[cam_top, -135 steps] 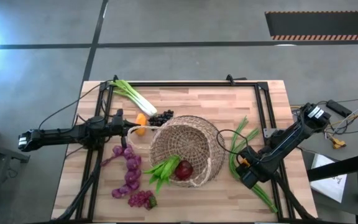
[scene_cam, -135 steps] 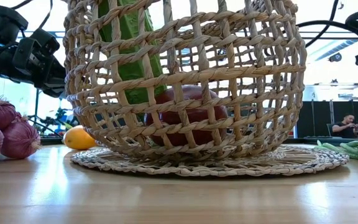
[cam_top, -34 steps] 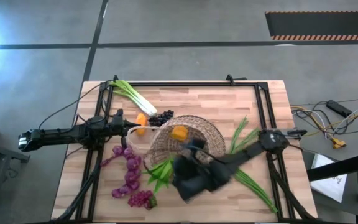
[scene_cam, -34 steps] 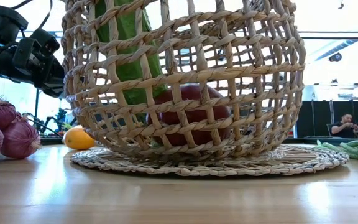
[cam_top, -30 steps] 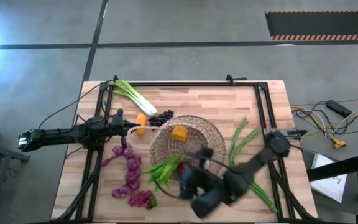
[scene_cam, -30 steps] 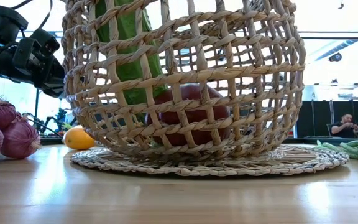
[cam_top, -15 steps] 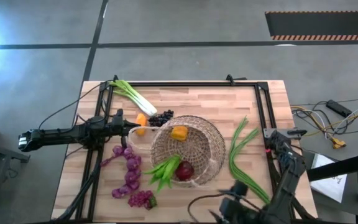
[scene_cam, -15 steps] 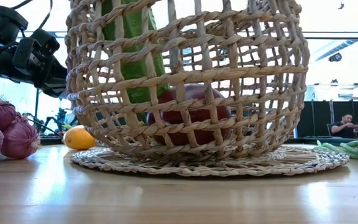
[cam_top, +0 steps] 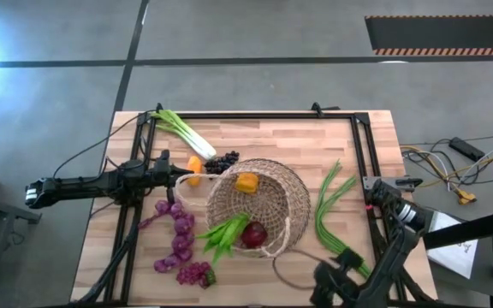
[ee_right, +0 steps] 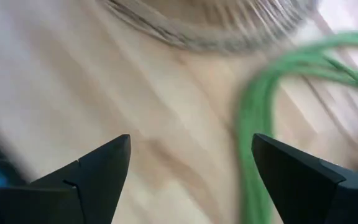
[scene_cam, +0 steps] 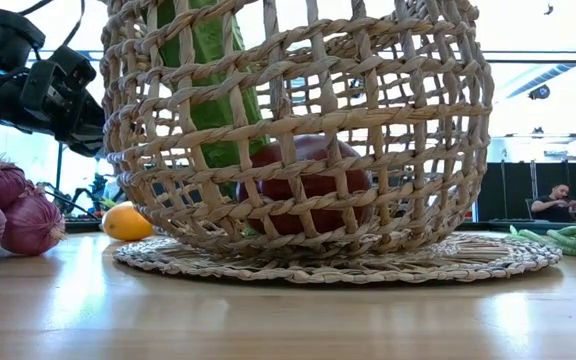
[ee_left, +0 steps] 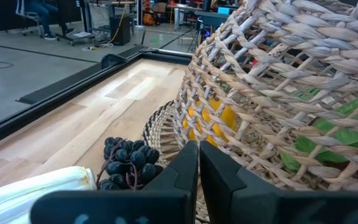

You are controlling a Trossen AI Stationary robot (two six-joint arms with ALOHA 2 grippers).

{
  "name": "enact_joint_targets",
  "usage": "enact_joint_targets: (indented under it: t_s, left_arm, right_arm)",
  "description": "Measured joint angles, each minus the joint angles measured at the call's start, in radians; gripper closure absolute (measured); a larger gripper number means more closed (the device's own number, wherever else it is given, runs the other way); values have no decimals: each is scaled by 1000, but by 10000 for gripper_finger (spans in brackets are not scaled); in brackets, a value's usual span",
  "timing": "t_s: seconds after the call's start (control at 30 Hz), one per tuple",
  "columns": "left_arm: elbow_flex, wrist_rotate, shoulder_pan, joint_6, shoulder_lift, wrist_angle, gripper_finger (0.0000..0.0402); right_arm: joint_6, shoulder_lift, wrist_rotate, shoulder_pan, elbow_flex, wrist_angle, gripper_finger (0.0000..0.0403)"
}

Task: Build produce basket
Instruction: Put the string beans into the basket

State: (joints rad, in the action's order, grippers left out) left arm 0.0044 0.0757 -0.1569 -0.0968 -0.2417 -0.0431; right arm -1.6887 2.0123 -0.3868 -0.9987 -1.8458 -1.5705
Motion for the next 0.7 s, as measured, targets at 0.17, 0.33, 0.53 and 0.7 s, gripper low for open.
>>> enact_joint_targets:
  t_s: [0.17, 0.33, 0.53, 0.7]
  left_arm:
    - [0, 0, 0, 0, 0, -1, 402]
    - [0, 0, 0, 0, 0, 0, 402]
    - [0, 0, 0, 0, 0, 0, 402]
    - [0, 0, 0, 0, 0, 0, 402]
  right_arm:
    - [-77, -124, 79, 5, 248, 46, 78]
    - [-103, -336, 58, 34, 516, 249, 79]
    - [-20, -502, 21, 113, 795, 498, 79]
    - [49, -530, 22, 184, 922, 619, 79]
